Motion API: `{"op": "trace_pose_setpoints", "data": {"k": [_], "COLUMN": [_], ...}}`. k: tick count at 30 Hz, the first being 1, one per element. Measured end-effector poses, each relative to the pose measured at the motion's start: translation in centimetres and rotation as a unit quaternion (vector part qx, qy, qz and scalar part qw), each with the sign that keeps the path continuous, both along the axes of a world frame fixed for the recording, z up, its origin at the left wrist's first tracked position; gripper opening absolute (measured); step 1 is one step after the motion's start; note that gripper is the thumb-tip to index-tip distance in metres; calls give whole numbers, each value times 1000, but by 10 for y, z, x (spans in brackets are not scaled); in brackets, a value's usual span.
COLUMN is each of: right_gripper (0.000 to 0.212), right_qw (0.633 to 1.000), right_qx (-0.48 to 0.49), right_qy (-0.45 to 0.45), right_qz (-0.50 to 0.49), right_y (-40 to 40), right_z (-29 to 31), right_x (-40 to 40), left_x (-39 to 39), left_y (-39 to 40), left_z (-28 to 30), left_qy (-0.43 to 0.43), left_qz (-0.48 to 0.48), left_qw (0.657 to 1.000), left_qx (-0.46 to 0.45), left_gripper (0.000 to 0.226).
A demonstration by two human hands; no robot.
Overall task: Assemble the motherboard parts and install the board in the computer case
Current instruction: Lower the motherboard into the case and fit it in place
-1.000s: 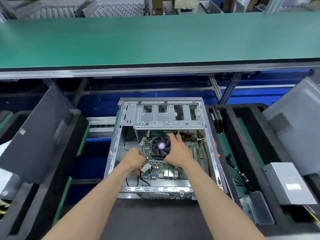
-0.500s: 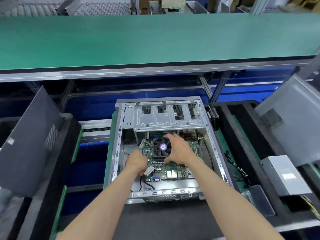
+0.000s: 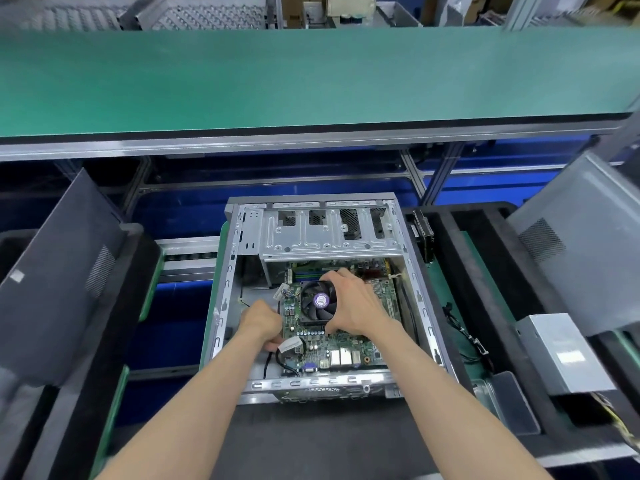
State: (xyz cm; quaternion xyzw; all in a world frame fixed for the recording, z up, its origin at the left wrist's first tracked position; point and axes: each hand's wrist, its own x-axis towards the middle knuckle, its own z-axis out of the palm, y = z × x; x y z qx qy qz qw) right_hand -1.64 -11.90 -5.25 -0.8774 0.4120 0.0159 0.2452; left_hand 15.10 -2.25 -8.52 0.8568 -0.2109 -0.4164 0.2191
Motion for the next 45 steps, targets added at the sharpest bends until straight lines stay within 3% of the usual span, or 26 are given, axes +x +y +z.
{"op": "trace_pose_setpoints", "data": {"k": [7, 13, 16, 19, 23, 28, 32, 40, 45], "right_gripper": [104, 105, 104, 104, 105, 103, 102, 102, 102], "right_qw": [1000, 1000, 999, 999, 999, 999, 999, 998, 998], "right_qx": [4, 7, 7, 9, 18, 24, 31, 36, 41], "right_qy": [8, 17, 20, 20, 23, 23, 25, 29, 33], "right_qz": [13, 23, 25, 27, 28, 32, 32, 34, 37], "right_y": [5, 10, 10, 11, 12, 13, 13, 13, 12], "right_z": [-1, -4, -5, -6, -8, -8, -9, -12, -13], "right_x": [-5, -9, -9, -9, -9, -9, -10, -10, -10], "left_x": [-1, 0, -1, 0, 3, 0, 1, -1, -1], "left_y": [-2, -6, -9, -10, -8, -5, -5, -6, -7], "left_z": [-2, 4, 5, -1, -3, 9, 5, -1, 0], "left_qy": [-5, -143, -143, -121, -142, -267, -312, -370, -365], "left_qz": [-11, -99, -107, -124, -125, -109, -114, -202, -218], "left_qw": [1000, 983, 983, 984, 980, 954, 941, 904, 901], "left_qx": [17, 50, 48, 48, 59, 79, 69, 72, 86], "left_gripper": [13, 18, 8, 25, 19, 15, 28, 40, 45]}}
